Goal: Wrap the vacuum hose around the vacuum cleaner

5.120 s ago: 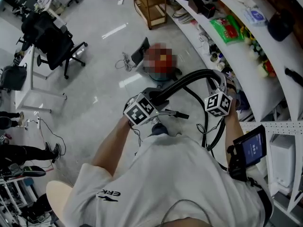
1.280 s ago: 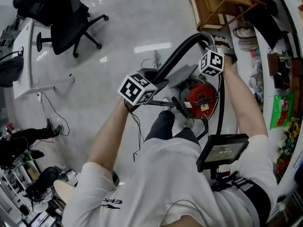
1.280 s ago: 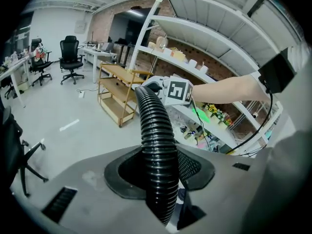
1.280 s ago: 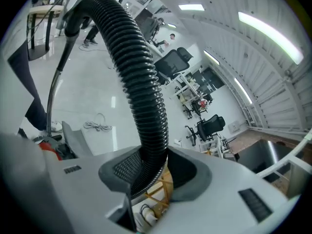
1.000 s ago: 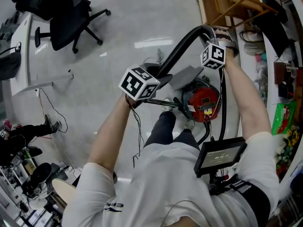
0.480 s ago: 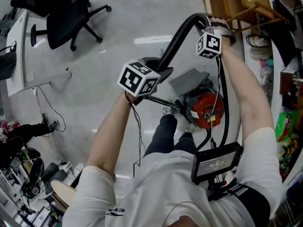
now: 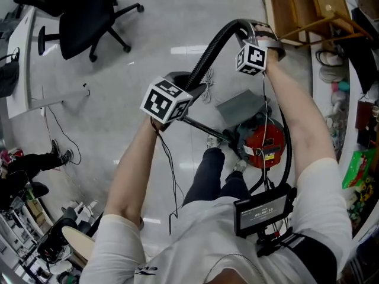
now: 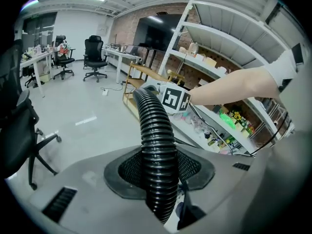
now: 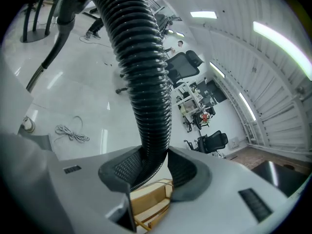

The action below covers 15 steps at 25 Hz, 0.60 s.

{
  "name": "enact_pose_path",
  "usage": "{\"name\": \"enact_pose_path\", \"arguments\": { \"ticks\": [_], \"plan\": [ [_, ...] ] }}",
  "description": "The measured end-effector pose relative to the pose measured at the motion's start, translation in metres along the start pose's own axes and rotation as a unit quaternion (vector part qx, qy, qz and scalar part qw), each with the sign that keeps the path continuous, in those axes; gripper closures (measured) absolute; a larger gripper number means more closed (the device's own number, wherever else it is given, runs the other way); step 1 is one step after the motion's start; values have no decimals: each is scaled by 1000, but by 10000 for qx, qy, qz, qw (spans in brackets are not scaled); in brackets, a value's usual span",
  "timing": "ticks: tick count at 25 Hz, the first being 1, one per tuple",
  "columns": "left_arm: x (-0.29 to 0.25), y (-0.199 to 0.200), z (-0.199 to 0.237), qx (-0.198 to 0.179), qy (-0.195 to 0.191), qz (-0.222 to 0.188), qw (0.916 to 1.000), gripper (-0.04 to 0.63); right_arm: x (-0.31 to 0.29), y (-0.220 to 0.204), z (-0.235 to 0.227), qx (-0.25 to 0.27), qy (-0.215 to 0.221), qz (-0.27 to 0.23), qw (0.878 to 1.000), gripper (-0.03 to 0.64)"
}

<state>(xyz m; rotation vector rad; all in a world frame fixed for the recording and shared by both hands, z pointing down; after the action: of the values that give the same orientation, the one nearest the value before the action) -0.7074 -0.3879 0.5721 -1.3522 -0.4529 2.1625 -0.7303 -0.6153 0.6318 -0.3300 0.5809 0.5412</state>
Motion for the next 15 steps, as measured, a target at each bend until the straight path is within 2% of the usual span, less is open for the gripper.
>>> {"name": "enact_pose_path", "arguments": {
  "ticks": [7, 15],
  "plan": [
    [24, -24, 33, -41, 523, -37, 9986, 445, -28, 60, 4, 48, -389, -454, 9982, 454],
    [53, -56, 56, 13, 876, 48, 9961, 445, -40, 122, 24, -347, -309, -913, 9947, 454]
  ]
}}
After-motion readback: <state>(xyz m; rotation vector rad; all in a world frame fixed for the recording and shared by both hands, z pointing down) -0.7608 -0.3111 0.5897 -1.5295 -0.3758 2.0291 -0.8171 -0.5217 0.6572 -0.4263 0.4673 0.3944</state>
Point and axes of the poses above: the fingertips, and each gripper's own axes: x backward along the fingers, z to its left, y out of its top, the point moved 3 cm from there along x, backward along the fingers, and after that the axes turned 8 degrees about x, right-handed, at the moved point
